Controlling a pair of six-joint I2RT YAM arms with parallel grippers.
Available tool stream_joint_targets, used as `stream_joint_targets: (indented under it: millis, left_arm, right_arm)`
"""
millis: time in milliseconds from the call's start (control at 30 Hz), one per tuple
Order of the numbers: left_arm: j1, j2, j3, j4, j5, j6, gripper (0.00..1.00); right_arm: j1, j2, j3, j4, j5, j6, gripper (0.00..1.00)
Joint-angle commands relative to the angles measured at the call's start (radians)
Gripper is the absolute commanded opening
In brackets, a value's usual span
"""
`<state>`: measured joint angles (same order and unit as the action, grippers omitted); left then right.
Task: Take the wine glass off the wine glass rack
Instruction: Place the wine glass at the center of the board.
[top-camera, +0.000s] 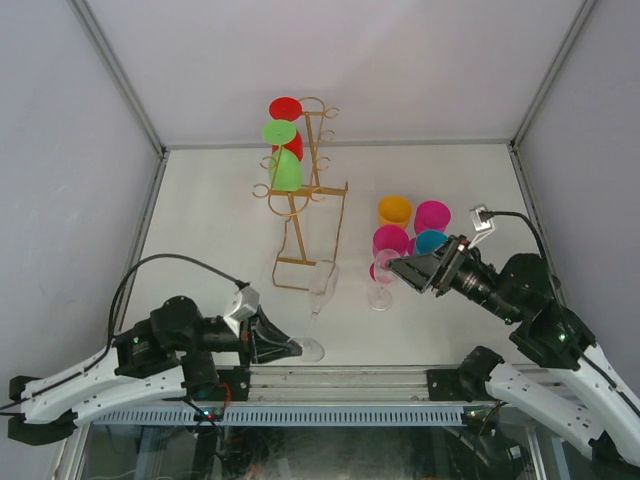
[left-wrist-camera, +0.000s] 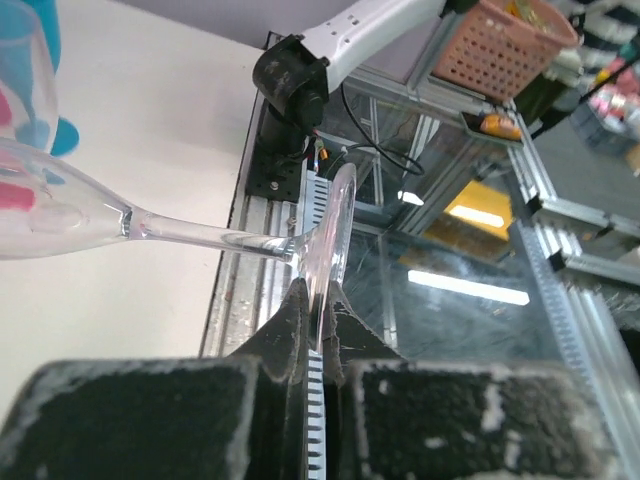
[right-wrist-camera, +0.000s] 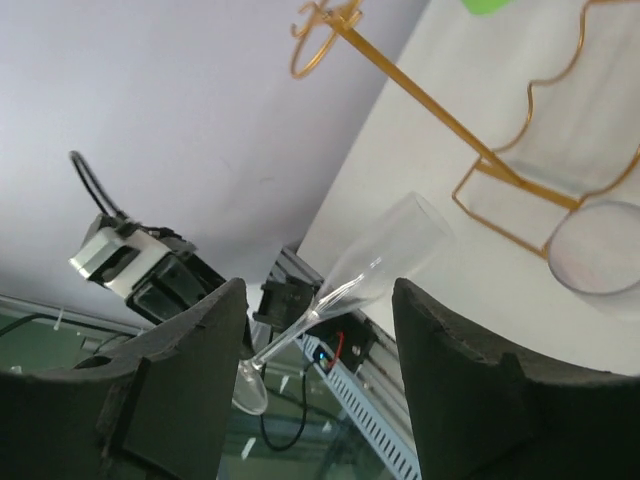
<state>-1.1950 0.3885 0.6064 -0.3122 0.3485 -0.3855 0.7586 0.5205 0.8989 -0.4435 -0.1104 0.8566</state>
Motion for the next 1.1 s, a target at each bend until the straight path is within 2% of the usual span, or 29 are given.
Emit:
stream_joint_targets:
  millis: [0, 200, 400, 667, 800, 1067]
  left_arm:
    - [-0.005, -0.062, -0.032, 0.059, 0.140, 0.243, 0.00]
    - [-0.005, -0.090, -0.053, 0.154, 0.287, 0.249, 0.00]
    - [-0.005, -0.080, -0.029, 0.205, 0.344, 0.222, 0.00]
    - [-0.005, -0.058, -0.025, 0.210, 0.374, 0.226, 0.00]
    - [-0.006, -0.060, -0.026, 0.225, 0.386, 0.230, 0.00]
    - [-0.006, -0.061, -0.029, 0.251, 0.406, 0.229, 0.00]
  right_arm:
    - [-0.076, 0.063, 0.031, -0.040, -0.185, 0.047, 0.60]
    - [-0.102, 0.134, 0.028, -0.017, -0.337, 0.036, 0.62]
    - [-0.105, 0.180, 0.017, -0.001, -0.363, 0.018, 0.62]
    - [-0.191, 0.199, -0.030, 0.101, -0.485, 0.050, 0.62]
    - [-0.247, 0.223, -0.050, 0.132, -0.593, 0.069, 0.62]
    - [-0.249, 0.300, -0.060, 0.234, -0.829, 0.100, 0.60]
